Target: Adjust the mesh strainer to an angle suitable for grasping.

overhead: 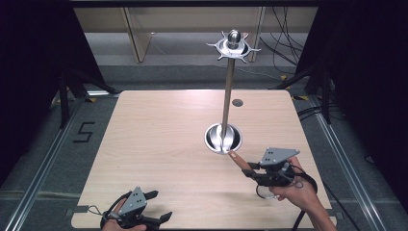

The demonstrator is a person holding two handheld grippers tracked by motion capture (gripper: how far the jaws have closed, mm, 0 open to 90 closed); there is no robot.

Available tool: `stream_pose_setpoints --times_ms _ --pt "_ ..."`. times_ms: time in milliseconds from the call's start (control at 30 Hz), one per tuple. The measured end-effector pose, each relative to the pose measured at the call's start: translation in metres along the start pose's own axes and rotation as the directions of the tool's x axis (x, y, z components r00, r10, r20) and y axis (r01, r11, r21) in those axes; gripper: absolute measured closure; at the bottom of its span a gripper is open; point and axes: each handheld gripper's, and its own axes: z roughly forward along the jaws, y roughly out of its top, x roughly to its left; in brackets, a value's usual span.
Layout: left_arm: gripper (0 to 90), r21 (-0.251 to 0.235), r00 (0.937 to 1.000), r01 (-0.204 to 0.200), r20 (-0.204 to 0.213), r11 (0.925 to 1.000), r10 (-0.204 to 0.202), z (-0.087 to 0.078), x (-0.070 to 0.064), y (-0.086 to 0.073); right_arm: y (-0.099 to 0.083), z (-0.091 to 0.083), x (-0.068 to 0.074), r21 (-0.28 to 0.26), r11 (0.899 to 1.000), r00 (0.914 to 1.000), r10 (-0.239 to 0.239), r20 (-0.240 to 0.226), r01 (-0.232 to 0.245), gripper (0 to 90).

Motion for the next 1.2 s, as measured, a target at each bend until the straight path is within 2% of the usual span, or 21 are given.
stream_pose_setpoints --times_ms 67,100,167,233,267,333,367,400,467,500,533,700,767,800,833,900,933,1100,1133,1167,1200 --pt "14.7 0.001 1.0 -0.002 -0.004 1.0 0.002 0.0 0.001 0.0 0.004 -0.002 -0.001 -0.011 1.0 0.9998 0.021 -0.002 -0.021 71.4" --pt "14.7 0.0 1.0 -0.004 -0.004 1.0 0.004 0.0 0.001 0.0 0.011 -0.005 -0.006 -0.048 0.999 0.9998 0.019 0.007 -0.019 71.4" --pt "14.7 0.007 1.0 -0.001 -0.003 1.0 0.001 -0.001 0.001 0.0 0.014 -0.006 -0.008 -0.058 0.998 1.0 0.009 0.002 -0.009 71.4" --pt "14.7 -0.003 1.0 0.003 0.0 1.0 -0.003 0.0 0.001 0.0 0.024 -0.01 -0.011 -0.097 0.995 0.9994 0.026 0.02 -0.024 71.4" --pt "14.7 0.002 1.0 -0.005 -0.001 1.0 0.005 0.0 0.0 0.0 0.026 -0.011 -0.012 -0.103 0.994 0.9991 0.038 0.02 -0.036 71.4" --pt "14.7 0.005 1.0 -0.004 -0.002 1.0 0.004 0.0 0.0 0.0 0.029 -0.011 -0.013 -0.114 0.993 0.9994 0.027 0.021 -0.025 71.4" --pt "14.7 0.007 1.0 -0.003 -0.002 1.0 0.003 0.0 0.0 0.0 0.032 -0.012 -0.013 -0.123 0.992 0.9987 0.045 0.023 -0.042 71.4" --pt "14.7 -0.008 1.0 0.004 0.003 1.0 -0.004 0.001 0.0 0.0 0.034 -0.012 -0.016 -0.132 0.991 0.9993 0.024 0.029 -0.02 71.4" --pt "14.7 0.012 1.0 -0.007 -0.005 0.9999 0.007 -0.001 0.0 0.0 0.036 -0.012 -0.017 -0.145 0.989 0.9988 0.039 0.029 -0.034 71.4" --pt "14.7 0.012 1.0 -0.007 -0.005 0.9999 0.007 -0.001 0.0 0.0 0.037 -0.012 -0.018 -0.158 0.987 0.9989 0.029 0.036 -0.023 71.4" --pt "14.7 0.002 1.0 -0.001 -0.003 1.0 0.001 0.0 0.0 0.0 0.038 -0.014 -0.019 -0.138 0.99 0.9989 0.038 0.026 -0.034 71.4" --pt "14.7 0.004 1.0 -0.007 0.0 1.0 0.007 0.0 0.0 0.0 0.041 -0.014 -0.023 -0.153 0.988 0.9989 0.038 0.028 -0.033 71.4" --pt "14.7 0.005 0.9993 -0.036 0.002 0.9993 0.036 0.0 0.002 0.001 0.042 -0.012 -0.023 -0.18 0.982 0.9975 0.058 0.039 -0.05 71.4" --pt "14.7 0.012 0.9994 -0.035 0.003 0.9993 0.035 0.0 0.002 0.001 0.043 -0.014 -0.022 -0.16 0.985 0.9978 0.062 0.024 -0.057 71.4" --pt "14.7 0.012 0.9994 -0.035 0.003 0.9993 0.035 0.0 0.002 0.001 0.044 -0.014 -0.024 -0.166 0.985 0.9983 0.047 0.034 -0.041 71.4" --pt "14.7 0.01 0.9994 -0.035 0.0 0.9993 0.035 0.0 0.002 0.001 0.046 -0.015 -0.025 -0.181 0.982 0.9971 0.062 0.044 -0.053 71.4" --pt "14.7 0.013 0.9999 -0.011 -0.001 0.9999 0.011 0.0 0.0 0.0 0.047 -0.015 -0.025 -0.197 0.979 0.9972 0.056 0.048 -0.046 71.4" --pt "14.7 0.011 0.9992 -0.04 0.0 0.9992 0.04 0.0 0.002 0.001 0.053 -0.018 -0.026 -0.227 0.971 0.9957 0.084 0.04 -0.072 71.4" --pt "14.7 0.013 0.9992 -0.041 0.001 0.9991 0.041 -0.001 0.002 0.001 0.054 -0.02 -0.027 -0.224 0.973 0.9965 0.074 0.039 -0.064 71.4" --pt "14.7 0.001 0.9996 -0.029 0.005 0.9996 0.029 0.0 0.002 0.0 0.057 -0.02 -0.029 -0.251 0.966 0.9962 0.075 0.043 -0.062 71.4" --pt "14.7 -0.007 0.9997 -0.024 0.006 0.9997 0.024 0.001 0.001 0.0 0.058 -0.022 -0.029 -0.254 0.965 0.9949 0.087 0.051 -0.071 71.4"
